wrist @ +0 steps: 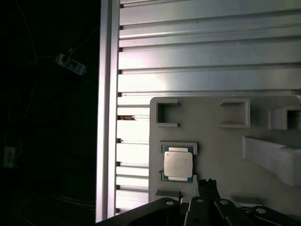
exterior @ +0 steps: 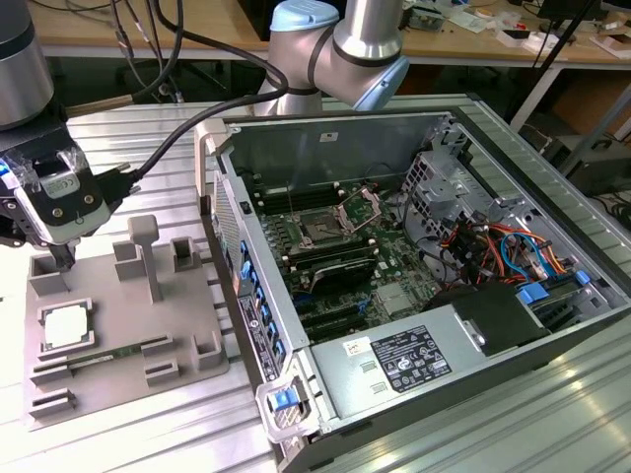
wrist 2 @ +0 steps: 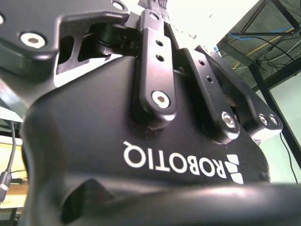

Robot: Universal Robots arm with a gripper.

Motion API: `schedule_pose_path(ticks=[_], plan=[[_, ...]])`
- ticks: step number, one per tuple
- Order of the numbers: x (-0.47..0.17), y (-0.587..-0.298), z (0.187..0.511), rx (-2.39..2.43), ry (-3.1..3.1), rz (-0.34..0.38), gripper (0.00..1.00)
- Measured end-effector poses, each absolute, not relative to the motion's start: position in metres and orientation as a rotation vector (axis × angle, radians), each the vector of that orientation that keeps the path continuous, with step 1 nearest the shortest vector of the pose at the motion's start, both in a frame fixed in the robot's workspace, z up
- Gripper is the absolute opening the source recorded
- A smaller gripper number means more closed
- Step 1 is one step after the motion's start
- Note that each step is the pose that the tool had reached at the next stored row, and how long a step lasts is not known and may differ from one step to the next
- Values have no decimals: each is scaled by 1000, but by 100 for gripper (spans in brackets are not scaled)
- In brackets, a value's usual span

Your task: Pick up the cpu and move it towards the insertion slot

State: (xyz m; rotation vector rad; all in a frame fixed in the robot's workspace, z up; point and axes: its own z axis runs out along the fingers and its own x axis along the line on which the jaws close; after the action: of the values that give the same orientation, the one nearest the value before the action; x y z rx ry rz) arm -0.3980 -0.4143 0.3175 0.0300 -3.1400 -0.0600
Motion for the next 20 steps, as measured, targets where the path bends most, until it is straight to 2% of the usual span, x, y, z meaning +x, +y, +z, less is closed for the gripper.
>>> schedule_pose_path(ticks=[20], plan=[[-398,-414,313,30,-3140,-60,11]])
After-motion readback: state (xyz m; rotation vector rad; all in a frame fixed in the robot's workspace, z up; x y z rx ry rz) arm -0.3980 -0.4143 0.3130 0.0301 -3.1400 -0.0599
